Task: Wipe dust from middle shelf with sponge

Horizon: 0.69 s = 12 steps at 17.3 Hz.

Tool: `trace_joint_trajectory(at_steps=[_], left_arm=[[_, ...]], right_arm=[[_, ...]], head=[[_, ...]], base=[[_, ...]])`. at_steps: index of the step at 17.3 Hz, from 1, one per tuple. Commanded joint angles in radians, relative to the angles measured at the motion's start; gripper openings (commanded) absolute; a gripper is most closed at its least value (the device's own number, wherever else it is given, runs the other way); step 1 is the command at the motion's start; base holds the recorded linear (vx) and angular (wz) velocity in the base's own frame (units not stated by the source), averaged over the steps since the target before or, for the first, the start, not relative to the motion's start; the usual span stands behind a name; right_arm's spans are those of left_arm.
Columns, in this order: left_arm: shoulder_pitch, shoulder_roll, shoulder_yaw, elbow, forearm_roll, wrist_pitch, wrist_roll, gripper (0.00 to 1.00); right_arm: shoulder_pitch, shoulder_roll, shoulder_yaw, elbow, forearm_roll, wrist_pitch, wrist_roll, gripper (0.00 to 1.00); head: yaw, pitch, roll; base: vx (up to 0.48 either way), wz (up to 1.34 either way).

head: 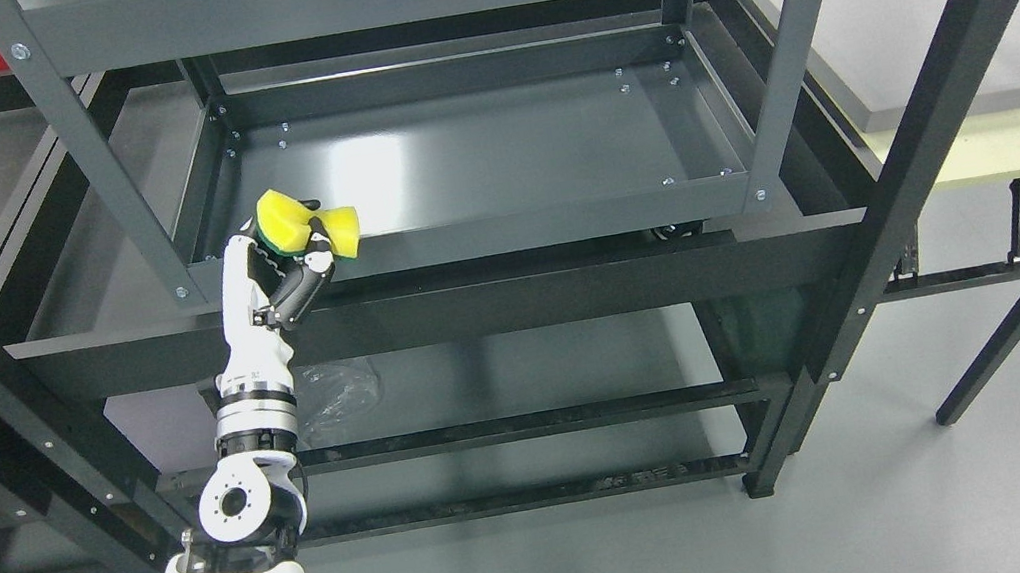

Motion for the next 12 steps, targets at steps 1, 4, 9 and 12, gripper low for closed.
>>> trace_joint_trajectory(at_steps=[1,4,9,12], left_arm=[[0.038,0.0,0.051,-0.104,0.004,0.012,-0.009,0.0],[0.037,0.0,0.058,-0.103,0.002,0.017,-0.015,0.0],[0.037,0.0,0.064,-0.095,0.002,0.04,-0.023,0.0],[0.037,0.0,0.073,-0.095,0.002,0.041,-0.023,0.0]], right_arm=[[0.0,-0.017,0.0,-0.017,0.0,0.074,0.0,1.0],[0.0,-0.017,0.0,-0.017,0.0,0.072,0.0,1.0],[0.0,-0.017,0.0,-0.017,0.0,0.072,0.0,1.0],[0.0,-0.017,0.0,-0.017,0.0,0.072,0.0,1.0]], head=[[0.0,0.0,0.0],[0.0,0.0,0.0],[0.0,0.0,0.0],[0.0,0.0,0.0]], base=[[0.0,0.0],[0.0,0.0],[0.0,0.0],[0.0,0.0]])
